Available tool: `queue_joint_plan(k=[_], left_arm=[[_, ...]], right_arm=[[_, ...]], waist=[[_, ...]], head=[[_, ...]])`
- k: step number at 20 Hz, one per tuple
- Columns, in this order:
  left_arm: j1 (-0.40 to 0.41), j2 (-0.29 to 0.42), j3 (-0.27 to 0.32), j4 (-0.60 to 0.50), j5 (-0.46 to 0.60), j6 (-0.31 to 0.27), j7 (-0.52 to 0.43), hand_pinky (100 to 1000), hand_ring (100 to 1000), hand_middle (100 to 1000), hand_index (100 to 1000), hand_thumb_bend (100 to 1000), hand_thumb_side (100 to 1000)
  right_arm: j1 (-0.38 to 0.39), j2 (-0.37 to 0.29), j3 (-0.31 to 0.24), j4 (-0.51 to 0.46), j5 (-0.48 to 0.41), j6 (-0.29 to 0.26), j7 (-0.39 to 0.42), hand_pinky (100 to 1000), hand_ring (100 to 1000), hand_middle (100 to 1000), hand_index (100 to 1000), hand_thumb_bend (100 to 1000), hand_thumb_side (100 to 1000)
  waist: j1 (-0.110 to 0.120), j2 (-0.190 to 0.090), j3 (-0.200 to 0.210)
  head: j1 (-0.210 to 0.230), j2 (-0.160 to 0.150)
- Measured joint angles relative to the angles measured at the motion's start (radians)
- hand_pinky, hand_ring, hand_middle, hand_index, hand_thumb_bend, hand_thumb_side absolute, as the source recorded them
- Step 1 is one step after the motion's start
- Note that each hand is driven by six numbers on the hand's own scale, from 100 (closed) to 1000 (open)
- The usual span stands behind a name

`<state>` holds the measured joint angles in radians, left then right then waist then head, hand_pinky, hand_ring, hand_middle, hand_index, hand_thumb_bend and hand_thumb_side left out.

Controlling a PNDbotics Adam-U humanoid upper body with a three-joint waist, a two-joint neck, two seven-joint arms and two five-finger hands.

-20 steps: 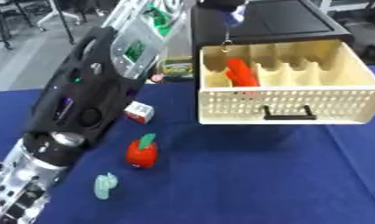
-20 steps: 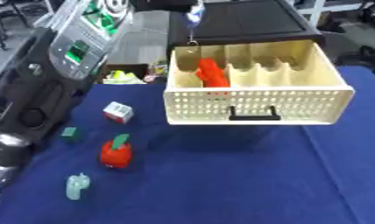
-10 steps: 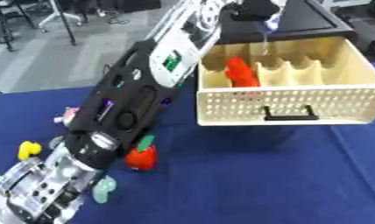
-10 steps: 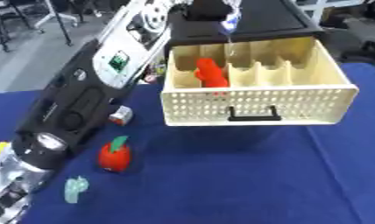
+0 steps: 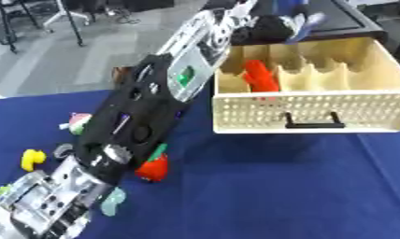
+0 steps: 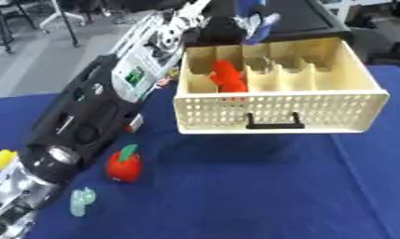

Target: Pick up objects from table and place into drawer.

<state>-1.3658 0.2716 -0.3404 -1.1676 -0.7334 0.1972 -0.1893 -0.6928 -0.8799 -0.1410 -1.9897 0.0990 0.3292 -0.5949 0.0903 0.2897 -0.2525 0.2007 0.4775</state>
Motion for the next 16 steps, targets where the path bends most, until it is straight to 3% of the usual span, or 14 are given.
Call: queue_joint_plan(k=[5,11,14,16], left_arm=[[0.005,0.001,0.016,-0.003,-0.054,-0.008,-0.018,829,905,819,850,647,613],[0.018,0.013,0.027,-0.035,-0.030,0.000,0.001,757,848,758,825,594,627],[0.030,0.035,0.037,-0.069,0.012,0.015,0.022,722,813,725,816,589,629],[0.038,0.050,0.042,-0.092,0.042,0.027,0.036,720,807,719,812,584,632]], right_arm=[[0.007,0.000,0.000,0.000,-0.004,0.000,-0.003,221,377,315,735,100,966],[0.016,0.000,0.003,0.000,-0.003,0.010,0.015,215,393,329,733,104,986],[0.029,-0.013,0.025,0.000,0.033,0.018,0.121,221,429,378,706,100,990],[0.035,-0.039,0.052,0.000,0.065,0.012,0.272,229,450,420,660,100,976]], waist=[[0.000,-0.002,0.004],[-0.003,-0.008,0.015],[-0.011,-0.013,0.025],[-0.019,-0.017,0.027]], head=[[-0.001,0.000],[-0.007,0.005],[-0.011,0.009],[-0.013,0.014]])
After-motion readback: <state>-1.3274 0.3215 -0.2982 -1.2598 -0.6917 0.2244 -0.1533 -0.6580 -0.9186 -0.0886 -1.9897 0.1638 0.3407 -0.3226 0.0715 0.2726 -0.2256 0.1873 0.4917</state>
